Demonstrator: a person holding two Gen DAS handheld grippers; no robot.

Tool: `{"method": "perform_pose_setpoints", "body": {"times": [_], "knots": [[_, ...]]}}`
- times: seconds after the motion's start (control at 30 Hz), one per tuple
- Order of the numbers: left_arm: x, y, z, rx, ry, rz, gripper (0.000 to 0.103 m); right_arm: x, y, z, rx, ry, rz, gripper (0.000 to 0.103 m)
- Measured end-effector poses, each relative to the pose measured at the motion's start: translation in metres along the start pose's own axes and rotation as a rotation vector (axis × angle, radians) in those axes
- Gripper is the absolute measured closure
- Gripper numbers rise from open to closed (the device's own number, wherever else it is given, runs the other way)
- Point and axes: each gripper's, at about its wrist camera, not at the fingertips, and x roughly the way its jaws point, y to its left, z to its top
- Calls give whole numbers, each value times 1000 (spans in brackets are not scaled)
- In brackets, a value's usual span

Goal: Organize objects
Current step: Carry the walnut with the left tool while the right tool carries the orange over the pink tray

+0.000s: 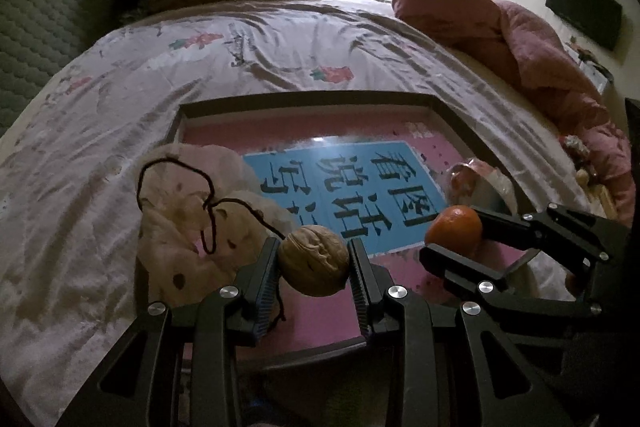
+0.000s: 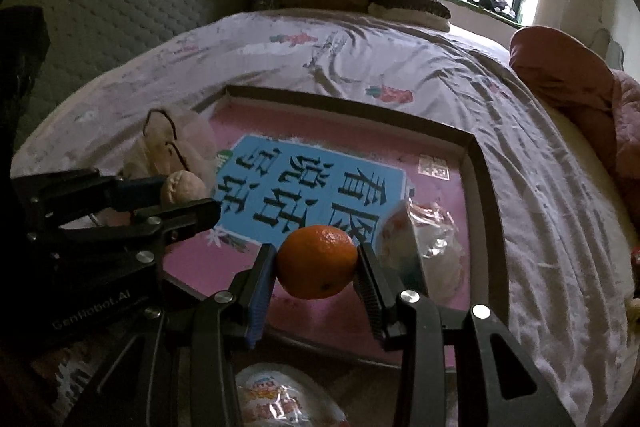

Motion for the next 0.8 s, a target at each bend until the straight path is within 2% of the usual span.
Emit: {"method": "perform_pose_setpoints", "body": {"times": [0.37, 0.8], "knots": [[10, -7, -3, 34, 32, 13, 68, 5, -4, -4, 0, 37, -25, 62], [21, -12, -5, 43, 70, -2, 68, 5, -11, -5, 28, 39, -35, 62]]}}
